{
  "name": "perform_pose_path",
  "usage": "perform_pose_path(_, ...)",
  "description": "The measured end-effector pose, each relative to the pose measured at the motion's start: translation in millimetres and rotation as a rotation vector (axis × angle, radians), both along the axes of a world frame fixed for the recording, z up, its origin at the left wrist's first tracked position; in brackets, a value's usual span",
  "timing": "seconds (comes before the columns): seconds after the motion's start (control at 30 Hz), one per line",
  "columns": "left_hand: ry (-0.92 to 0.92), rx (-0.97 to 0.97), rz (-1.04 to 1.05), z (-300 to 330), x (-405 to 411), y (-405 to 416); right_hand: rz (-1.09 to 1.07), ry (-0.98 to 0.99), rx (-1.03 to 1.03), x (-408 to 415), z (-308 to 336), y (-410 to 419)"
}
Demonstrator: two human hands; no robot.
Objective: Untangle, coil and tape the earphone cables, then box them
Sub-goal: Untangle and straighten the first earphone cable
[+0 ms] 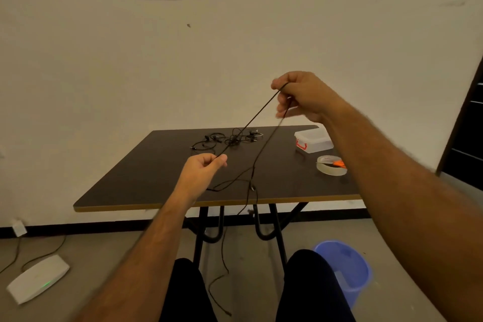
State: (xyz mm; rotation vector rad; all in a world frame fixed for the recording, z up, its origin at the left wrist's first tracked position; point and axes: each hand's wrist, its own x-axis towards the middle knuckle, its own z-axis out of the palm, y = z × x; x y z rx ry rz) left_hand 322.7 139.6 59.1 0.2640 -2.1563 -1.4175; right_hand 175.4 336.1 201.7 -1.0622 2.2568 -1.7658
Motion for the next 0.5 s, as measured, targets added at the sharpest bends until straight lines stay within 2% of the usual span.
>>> perform_pose_path(0.03,0.000,0.009,0.009,-0.8,0.1,-0.6,0.086,-0.106,-0.014,2.8,1.7,0.4)
perform_pose_path(0.07,0.004,0.025,0.019,-2.6,-0.1,-2.8,0.070,-0.062,0.026,3.0,3.3,0.1)
perform_pose_path(0.1,0.015,0.055,0.031,-5.2,-0.6,-6.8,-0.017,0.098,0.094,2.4,4.1,-0.3)
perform_pose_path(0.17,0.037,0.127,0.064,-9.6,-0.5,-14.9,-0.371,0.603,0.310,-2.7,3.9,2.0)
perform_pose_path(0.2,0.038,0.146,0.087,-11.2,-0.6,-17.6,-0.495,0.747,0.341,-3.6,3.0,2.5)
perform_pose_path(0.23,0.040,0.154,0.099,-12.6,-0.6,-18.8,-0.523,0.755,0.307,-4.9,2.2,2.6)
perform_pose_path(0.27,0.043,0.154,0.098,-12.8,-0.4,-18.4,-0.434,0.610,0.183,-5.8,0.8,2.4)
perform_pose_path(0.33,0.053,0.159,0.083,-10.4,-2.9,-14.0,-0.087,0.070,-0.060,0.5,2.7,1.9)
perform_pose_path(0.37,0.057,0.160,0.087,-8.6,-4.8,-11.8,0.030,-0.124,-0.087,5.2,4.6,2.2)
perform_pose_path(0.4,0.066,0.165,0.104,-6.8,-6.6,-11.1,0.054,-0.175,-0.059,6.7,6.7,1.6)
perform_pose_path(0.43,0.080,0.179,0.128,-4.8,-8.0,-11.3,-0.016,-0.082,-0.007,6.7,8.7,1.0)
perform_pose_path(0.5,0.108,0.219,0.166,-2.1,-8.0,-14.6,-0.359,0.408,0.162,2.5,10.8,2.8)
